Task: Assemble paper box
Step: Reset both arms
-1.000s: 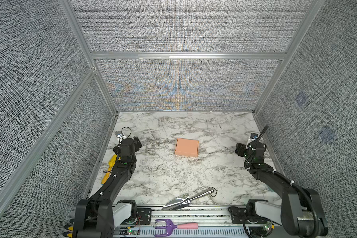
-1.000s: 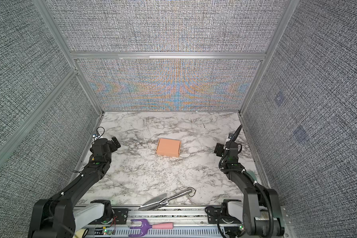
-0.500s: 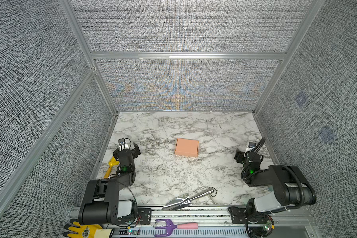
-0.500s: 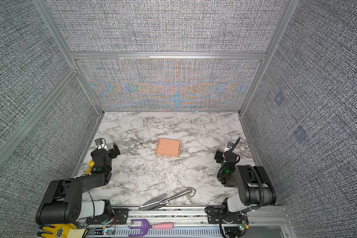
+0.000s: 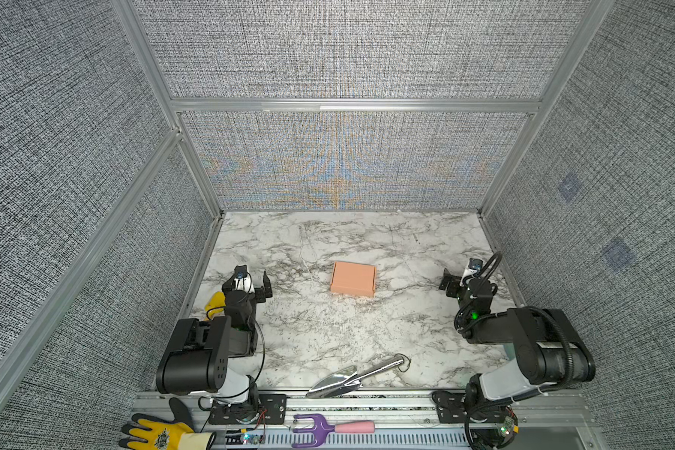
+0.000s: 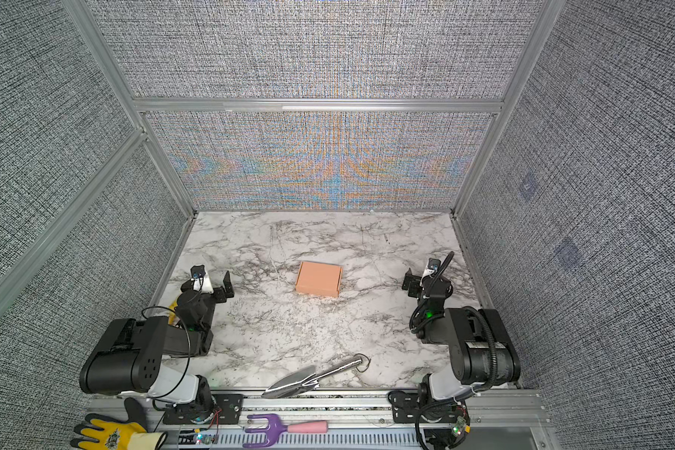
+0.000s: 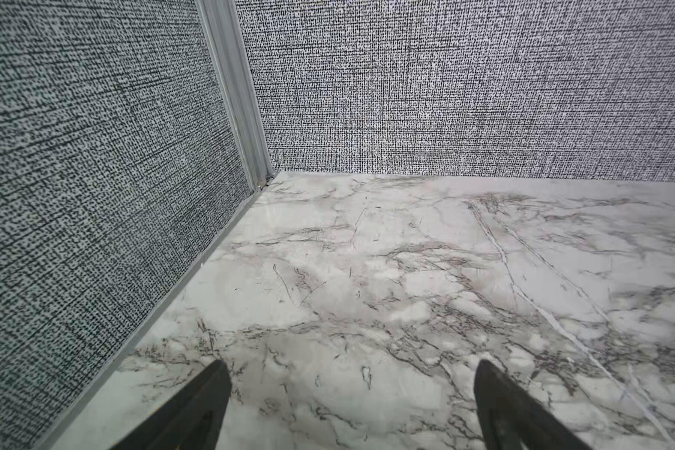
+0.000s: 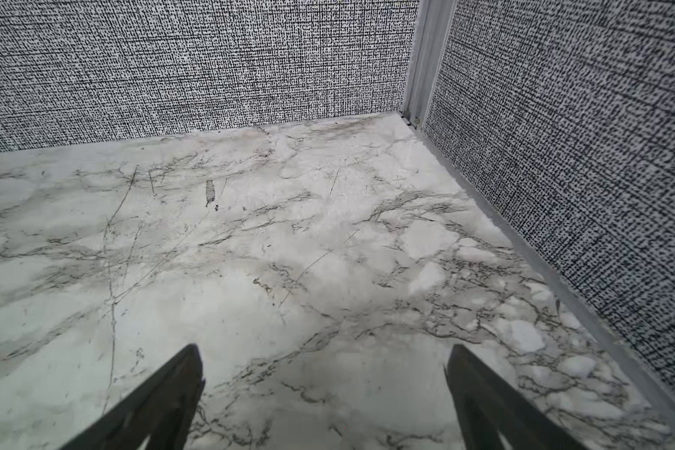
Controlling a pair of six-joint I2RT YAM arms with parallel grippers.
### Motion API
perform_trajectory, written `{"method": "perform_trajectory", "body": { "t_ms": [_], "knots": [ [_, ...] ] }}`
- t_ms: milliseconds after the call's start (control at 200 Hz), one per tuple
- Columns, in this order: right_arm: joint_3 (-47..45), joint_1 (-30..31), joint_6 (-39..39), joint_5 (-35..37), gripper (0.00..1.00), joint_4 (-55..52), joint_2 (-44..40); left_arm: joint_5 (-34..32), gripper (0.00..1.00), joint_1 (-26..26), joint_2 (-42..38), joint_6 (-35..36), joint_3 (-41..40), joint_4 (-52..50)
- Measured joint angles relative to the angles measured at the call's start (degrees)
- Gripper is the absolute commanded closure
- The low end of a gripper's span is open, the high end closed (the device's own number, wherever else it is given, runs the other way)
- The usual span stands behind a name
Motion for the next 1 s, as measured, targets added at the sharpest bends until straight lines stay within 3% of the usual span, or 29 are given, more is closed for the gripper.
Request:
{"method": "perform_trajectory", "body": {
  "t_ms": [350, 1001],
  "knots": [
    [0.0, 0.0, -0.2, 0.3, 0.01, 0.0, 0.0, 0.0, 0.01, -0.3, 1.0, 0.4, -0.6, 4.9],
    [0.5, 0.2, -0.6, 0.7, 0.01, -0.1, 0.4, 0.0, 0.01, -0.3, 1.0, 0.3, -0.8, 5.1]
  ]
}}
